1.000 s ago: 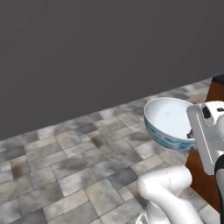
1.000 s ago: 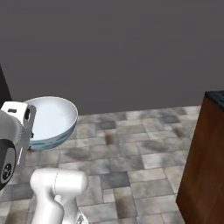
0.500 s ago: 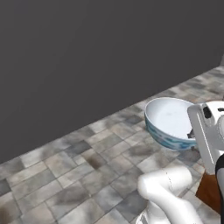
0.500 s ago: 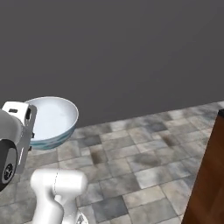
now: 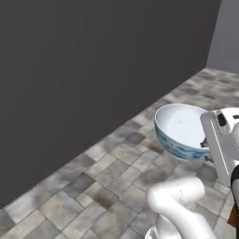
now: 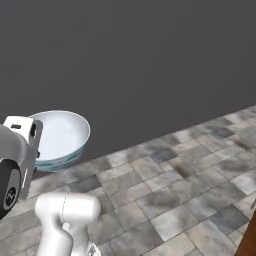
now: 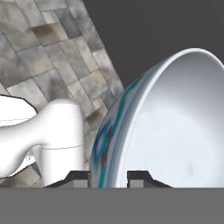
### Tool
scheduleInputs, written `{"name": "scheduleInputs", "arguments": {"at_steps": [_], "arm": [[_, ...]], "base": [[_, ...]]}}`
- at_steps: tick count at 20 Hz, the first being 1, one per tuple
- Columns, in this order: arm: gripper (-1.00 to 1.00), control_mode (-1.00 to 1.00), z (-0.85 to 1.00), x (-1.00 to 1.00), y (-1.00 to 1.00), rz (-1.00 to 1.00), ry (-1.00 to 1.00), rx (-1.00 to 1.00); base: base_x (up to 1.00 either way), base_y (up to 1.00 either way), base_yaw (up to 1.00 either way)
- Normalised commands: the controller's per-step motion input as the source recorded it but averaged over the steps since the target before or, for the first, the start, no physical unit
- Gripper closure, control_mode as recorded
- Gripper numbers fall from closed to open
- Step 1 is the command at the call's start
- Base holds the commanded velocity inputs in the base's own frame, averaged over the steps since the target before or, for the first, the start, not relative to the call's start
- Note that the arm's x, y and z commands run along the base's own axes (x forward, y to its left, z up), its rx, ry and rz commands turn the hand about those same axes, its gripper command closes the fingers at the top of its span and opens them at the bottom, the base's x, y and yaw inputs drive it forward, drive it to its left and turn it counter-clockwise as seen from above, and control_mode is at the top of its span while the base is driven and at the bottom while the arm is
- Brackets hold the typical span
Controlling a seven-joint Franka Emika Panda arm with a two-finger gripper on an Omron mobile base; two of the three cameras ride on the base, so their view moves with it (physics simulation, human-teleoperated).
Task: Pick up the bowls from the cabinet and place each bowl in front of a stool on the dining counter.
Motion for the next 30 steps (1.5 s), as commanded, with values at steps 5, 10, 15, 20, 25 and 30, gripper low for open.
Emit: {"name": "scheduleInputs", "arguments": {"at_steps": [5,10,15,20,25,30], "arm": [[1.00,1.00,0.00,0.00,0.00,0.00,0.00,0.00],[1.00,1.00,0.00,0.00,0.00,0.00,0.00,0.00],[1.00,1.00,0.00,0.00,0.00,0.00,0.00,0.00],[1.00,1.00,0.00,0.00,0.00,0.00,0.00,0.00],[1.00,1.00,0.00,0.00,0.00,0.00,0.00,0.00],[1.00,1.00,0.00,0.00,0.00,0.00,0.00,0.00]], "base": [[1.00,0.78,-0.44],[1.00,0.75,-0.45],[1.00,0.71,-0.44],[1.00,0.64,-0.41],[1.00,0.57,-0.37],[1.00,0.17,-0.35]]}}
